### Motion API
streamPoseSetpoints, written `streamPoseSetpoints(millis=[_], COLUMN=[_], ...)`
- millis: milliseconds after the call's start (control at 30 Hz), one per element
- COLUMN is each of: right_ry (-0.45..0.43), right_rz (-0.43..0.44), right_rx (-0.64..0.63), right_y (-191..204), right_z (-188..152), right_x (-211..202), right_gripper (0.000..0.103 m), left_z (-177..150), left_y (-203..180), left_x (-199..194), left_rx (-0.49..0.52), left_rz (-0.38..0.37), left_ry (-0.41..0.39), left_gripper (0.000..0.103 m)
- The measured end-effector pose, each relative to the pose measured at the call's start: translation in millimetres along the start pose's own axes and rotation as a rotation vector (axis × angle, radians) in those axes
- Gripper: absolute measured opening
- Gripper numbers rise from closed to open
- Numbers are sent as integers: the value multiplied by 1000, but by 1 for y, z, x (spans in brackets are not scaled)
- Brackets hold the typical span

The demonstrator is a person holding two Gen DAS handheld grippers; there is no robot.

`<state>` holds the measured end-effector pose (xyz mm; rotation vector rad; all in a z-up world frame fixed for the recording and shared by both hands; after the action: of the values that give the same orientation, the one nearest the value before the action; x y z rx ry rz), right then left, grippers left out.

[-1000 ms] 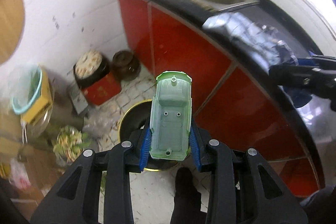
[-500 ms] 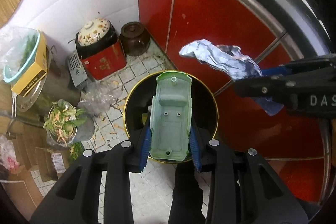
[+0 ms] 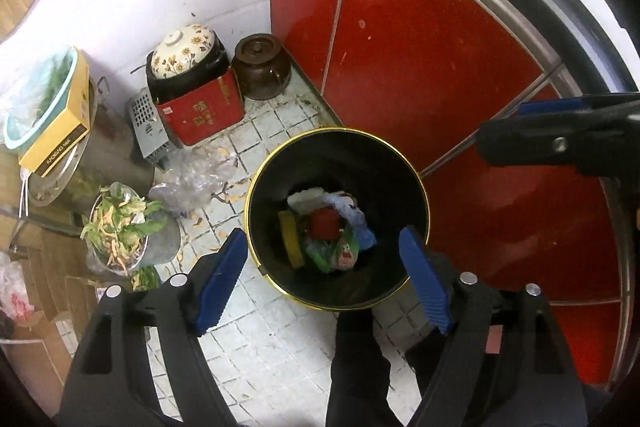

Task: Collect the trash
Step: 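Lift both open tools away from the bin back over the countertop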

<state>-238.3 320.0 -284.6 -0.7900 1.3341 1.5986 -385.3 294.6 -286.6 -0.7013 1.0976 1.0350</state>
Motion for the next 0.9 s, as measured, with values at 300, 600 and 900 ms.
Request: streamPoseSetpoints(millis=[300, 600, 900], right_ry=[-100, -320, -550], right_rz=[14, -93, -392], right_rx=[17, 106, 381], right_y=[0, -43, -147], right_z=[-13, -67, -201], right_x=[-63, -203, -348], right_gripper=[87, 92, 93], left_z=[14, 48, 57], left_y=[-22, -105, -300], left_x=[-39, -103, -178], left_rx=[59, 243, 624], left_rz=[7, -57, -323], left_ry=[-51, -147, -272], left_gripper=[88, 96, 96])
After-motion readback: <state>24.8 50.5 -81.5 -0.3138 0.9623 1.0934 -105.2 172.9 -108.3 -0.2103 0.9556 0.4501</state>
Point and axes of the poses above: each gripper's, at about its wrist camera, not at the fingertips, and x roughly the way its jaws point, y to its left, z to its top, the point moved 3 cm from there along x, roughly the way its jaws point, and after that the axes turned 7 degrees about z, right-handed, at the moved point
